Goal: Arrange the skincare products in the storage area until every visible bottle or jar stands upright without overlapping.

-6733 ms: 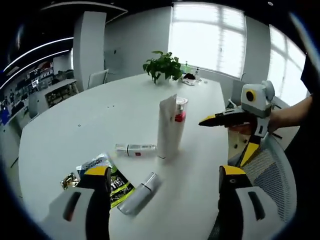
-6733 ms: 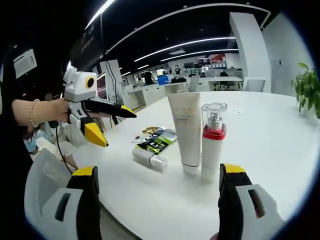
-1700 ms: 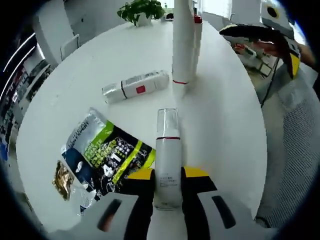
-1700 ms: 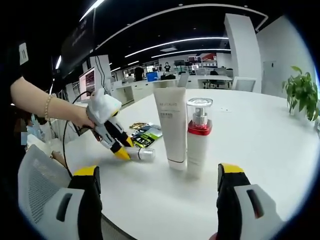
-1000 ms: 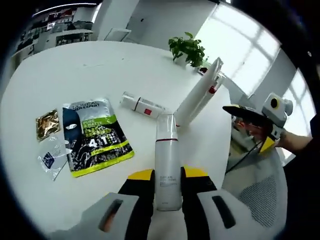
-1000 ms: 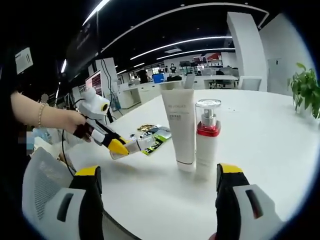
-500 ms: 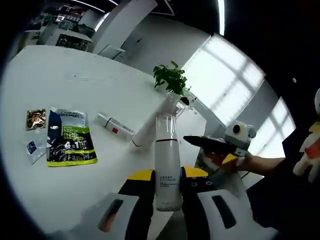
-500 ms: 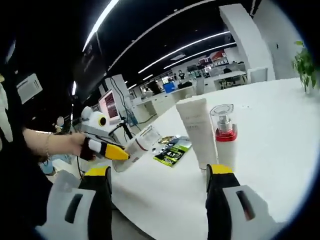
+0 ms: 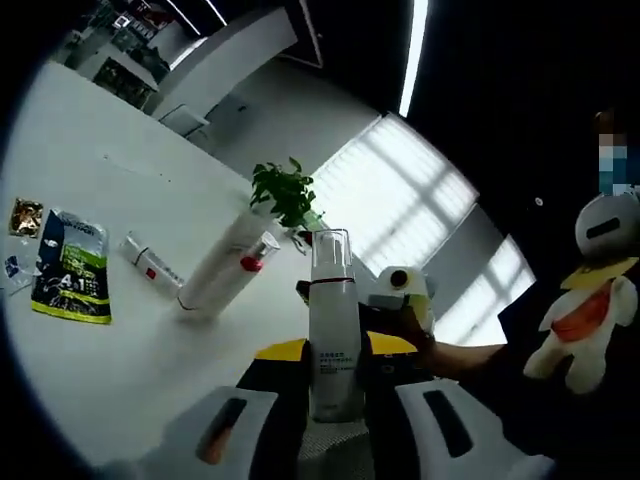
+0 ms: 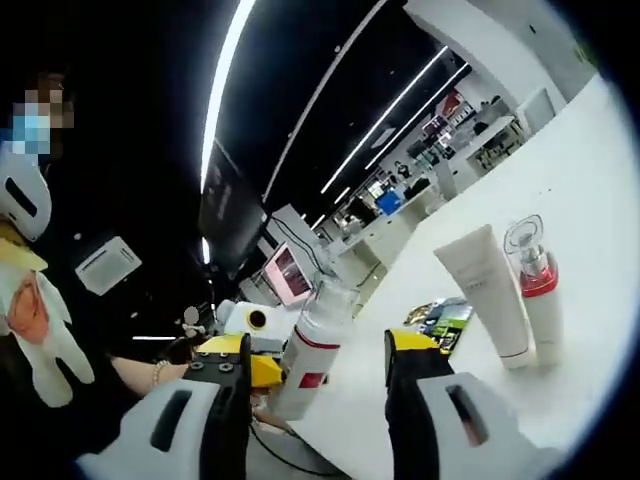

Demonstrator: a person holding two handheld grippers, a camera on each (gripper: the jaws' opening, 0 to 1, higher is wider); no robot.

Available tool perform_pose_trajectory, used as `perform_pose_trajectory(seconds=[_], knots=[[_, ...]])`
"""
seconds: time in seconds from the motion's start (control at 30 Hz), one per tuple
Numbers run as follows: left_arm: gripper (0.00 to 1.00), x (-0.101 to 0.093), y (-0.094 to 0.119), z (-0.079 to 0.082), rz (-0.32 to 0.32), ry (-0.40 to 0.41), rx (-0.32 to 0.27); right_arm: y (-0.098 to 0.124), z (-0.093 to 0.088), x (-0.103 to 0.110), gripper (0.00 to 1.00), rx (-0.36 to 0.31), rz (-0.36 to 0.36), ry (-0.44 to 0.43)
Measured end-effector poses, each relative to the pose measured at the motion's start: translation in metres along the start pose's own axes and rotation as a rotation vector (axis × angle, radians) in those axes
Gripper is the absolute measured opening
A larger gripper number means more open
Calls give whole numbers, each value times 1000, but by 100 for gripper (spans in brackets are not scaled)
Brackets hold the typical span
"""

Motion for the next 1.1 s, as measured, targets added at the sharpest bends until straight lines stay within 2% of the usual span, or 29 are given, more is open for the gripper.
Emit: perform_pose_trajectory(seconds=[0.17,0.4,0.57,0.63,0.7,0.77,0.87,0.93,0.97,1.1], knots=[[23,-12,-4,-1,-60,23,-29,-7,-3,9,47,11,45,-30],[23,-19,-8,-2,-85,20,-15,-9,-5,22,25,32,116,-76],[23,-22,-10,0,-92,10,-27,-6,-2,25,23,13,105,-108],[21,-23,-12,2,-90,2,-26,-4,0,25,23,10,80,-117],[19,-21,-13,3,-54,-34,-18,-3,1,23,22,27,31,-128],[19,-19,-13,6,13,-90,-2,-1,2,18,22,50,-38,-128],[20,-22,-21,5,121,-238,99,-4,2,16,22,98,-121,-85],[21,-21,-24,4,195,-285,136,-8,3,17,22,104,-184,-67],[21,-21,-26,4,225,-316,143,-8,3,17,22,107,-193,-61],[21,-20,-31,0,397,-468,203,-14,0,20,22,147,-310,-26]])
Point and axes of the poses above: the point that each gripper's makers call its tool centre point, and the gripper's own axes: y roughly backward along the fingers, x roughly to its left, z roughly out of its top, the point moved 9 cm from there along y, roughly backward along the fingers, and after that the axes turned 2 degrees about -z, right-handed, at the moved point
